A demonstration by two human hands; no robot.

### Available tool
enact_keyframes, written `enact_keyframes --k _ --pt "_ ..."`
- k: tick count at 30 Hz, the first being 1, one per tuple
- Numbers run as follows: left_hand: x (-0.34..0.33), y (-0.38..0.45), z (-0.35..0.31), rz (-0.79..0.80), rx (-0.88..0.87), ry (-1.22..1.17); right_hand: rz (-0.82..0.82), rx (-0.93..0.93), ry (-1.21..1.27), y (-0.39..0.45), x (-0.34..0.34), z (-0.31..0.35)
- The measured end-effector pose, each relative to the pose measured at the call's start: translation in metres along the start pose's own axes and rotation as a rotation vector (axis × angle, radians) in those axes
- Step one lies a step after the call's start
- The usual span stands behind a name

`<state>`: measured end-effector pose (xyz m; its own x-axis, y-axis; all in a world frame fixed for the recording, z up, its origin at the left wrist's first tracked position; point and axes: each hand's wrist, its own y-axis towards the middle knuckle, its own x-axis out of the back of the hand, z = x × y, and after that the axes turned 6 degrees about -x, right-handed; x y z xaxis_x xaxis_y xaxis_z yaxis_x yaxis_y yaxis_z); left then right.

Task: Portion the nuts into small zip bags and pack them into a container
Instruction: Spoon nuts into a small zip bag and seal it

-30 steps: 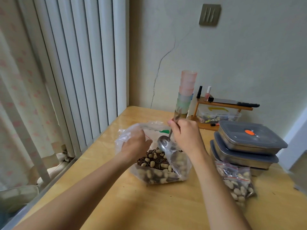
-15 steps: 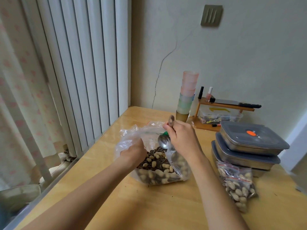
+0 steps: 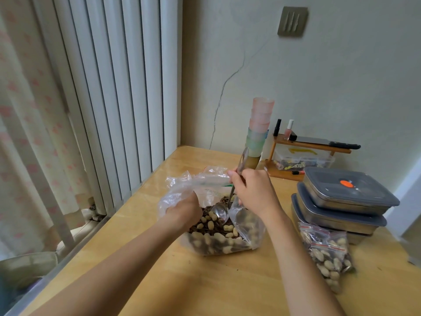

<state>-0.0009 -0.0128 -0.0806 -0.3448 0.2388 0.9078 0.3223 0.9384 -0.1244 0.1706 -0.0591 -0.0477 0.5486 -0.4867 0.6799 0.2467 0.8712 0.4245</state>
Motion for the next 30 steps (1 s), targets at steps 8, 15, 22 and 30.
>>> enact_keyframes --k 8,15,22,30 --pt "-0.004 0.005 0.004 0.060 -0.005 -0.014 0.056 -0.283 0.207 -0.003 -0.009 -0.007" --pt "-0.008 0.012 0.009 0.017 -0.023 -0.118 0.039 -0.513 0.327 0.000 -0.007 -0.022" --pt "-0.013 0.021 0.010 -0.037 0.005 -0.194 -0.089 -0.517 0.303 0.003 0.009 -0.027" --pt "-0.024 0.029 0.009 -0.063 -0.098 -0.283 -0.217 -0.481 0.262 0.007 0.025 -0.026"
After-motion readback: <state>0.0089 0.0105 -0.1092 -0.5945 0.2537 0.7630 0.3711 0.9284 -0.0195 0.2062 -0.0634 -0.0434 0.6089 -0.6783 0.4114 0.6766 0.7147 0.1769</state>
